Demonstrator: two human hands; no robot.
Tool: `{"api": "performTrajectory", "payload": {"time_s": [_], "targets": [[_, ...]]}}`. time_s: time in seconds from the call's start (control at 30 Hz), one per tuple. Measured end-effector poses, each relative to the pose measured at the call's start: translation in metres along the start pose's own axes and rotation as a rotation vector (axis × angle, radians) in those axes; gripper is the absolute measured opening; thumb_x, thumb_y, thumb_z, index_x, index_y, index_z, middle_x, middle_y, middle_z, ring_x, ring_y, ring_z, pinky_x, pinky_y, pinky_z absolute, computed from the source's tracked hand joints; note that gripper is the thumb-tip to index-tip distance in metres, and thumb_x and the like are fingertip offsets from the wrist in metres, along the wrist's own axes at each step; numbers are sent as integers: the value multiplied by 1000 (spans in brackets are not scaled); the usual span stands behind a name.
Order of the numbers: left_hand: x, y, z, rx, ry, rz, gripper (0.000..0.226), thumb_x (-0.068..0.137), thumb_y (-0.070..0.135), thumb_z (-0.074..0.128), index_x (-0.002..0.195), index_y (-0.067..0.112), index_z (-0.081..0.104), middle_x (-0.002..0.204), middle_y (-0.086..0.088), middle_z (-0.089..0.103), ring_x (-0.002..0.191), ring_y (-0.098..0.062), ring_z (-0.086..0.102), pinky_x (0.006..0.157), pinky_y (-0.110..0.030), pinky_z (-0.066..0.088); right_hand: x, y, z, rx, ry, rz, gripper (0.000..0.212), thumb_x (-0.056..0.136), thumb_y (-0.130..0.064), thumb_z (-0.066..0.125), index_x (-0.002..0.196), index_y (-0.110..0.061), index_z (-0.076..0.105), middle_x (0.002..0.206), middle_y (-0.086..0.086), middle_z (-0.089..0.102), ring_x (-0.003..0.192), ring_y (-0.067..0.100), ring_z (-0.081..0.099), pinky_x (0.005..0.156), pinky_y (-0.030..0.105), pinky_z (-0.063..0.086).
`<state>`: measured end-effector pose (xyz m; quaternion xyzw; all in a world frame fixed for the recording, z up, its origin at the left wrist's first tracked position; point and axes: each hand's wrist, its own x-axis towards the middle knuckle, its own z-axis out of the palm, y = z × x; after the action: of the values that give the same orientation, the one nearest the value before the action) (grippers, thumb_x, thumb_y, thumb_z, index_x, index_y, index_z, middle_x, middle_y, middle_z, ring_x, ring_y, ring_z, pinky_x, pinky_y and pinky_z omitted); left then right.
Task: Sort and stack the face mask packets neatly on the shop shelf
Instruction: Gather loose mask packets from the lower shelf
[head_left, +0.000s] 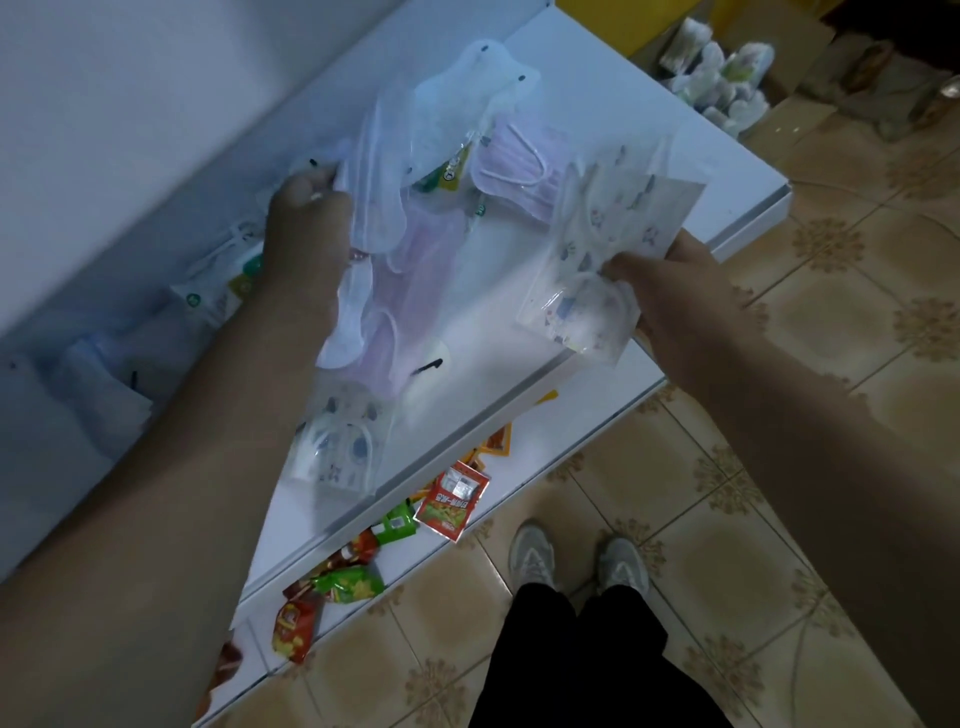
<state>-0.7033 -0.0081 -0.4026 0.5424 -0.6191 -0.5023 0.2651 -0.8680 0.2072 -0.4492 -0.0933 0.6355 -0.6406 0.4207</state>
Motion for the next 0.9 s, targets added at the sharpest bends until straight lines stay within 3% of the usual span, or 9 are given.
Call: {"api": "performTrajectory", "payload": {"time_s": [0.1,0.17,0.23,0.33,0.43,0.5,0.63,0.73,0.9], "targets": [[-21,-2,1,-119,-63,-124,7,96,15,56,98,16,63,71,8,57,58,-9,56,52,-23,45,-4,1,12,26,-29,23,35,85,6,55,113,-12,67,96,1,75,84,19,73,67,29,56],[-36,0,5,-222,-149,-214,23,90,42,67,87,24,54,60,8,43,49,-7,40,50,-21,34,-7,-1,21,50,-48,31,32,86,6,55,106,-15,69,90,-1,75,78,17,72,62,26,53],[-50,-1,8,-252,-265,-261,29,86,50,72,87,27,55,62,7,33,51,-7,31,51,-21,28,-11,-4,28,82,-64,38,30,85,7,55,97,-18,69,84,-3,75,75,15,72,61,24,53],[-68,-3,7,-385,-401,-367,24,86,41,73,90,28,54,68,6,34,54,-7,31,55,-20,31,-18,-4,34,115,-35,57,25,85,6,56,92,-15,68,82,-2,74,72,14,69,62,23,52],[-94,0,4,-527,-401,-520,18,94,35,48,86,19,47,67,2,41,52,-11,38,52,-22,36,-31,-5,33,201,44,110,10,82,0,58,89,-3,64,88,8,69,79,25,63,74,35,52],[-117,2,1,-620,-412,-583,23,94,35,41,83,15,48,67,-2,46,52,-14,41,53,-22,36,-45,-3,29,311,67,184,15,86,-1,58,98,-4,66,91,10,71,82,25,69,76,37,58],[-166,10,-8,-659,-424,-598,30,83,45,59,94,17,60,63,-1,47,53,-12,36,63,-26,26,-84,-4,17,480,-57,274,53,80,-15,64,131,-1,56,123,16,65,113,34,64,98,50,51],[-203,22,-16,-590,-421,-599,53,71,52,66,111,17,63,75,-5,51,58,-14,39,65,-27,27,-119,-17,7,507,-91,325,32,94,-18,58,124,-8,58,115,9,69,104,23,69,86,39,58],[-255,40,-34,-667,-462,-633,30,76,28,73,98,8,70,87,-17,55,70,-23,55,77,-39,48,-187,-52,-4,240,-110,304,34,95,-26,65,126,-12,62,119,5,71,107,24,70,94,45,54]]}}
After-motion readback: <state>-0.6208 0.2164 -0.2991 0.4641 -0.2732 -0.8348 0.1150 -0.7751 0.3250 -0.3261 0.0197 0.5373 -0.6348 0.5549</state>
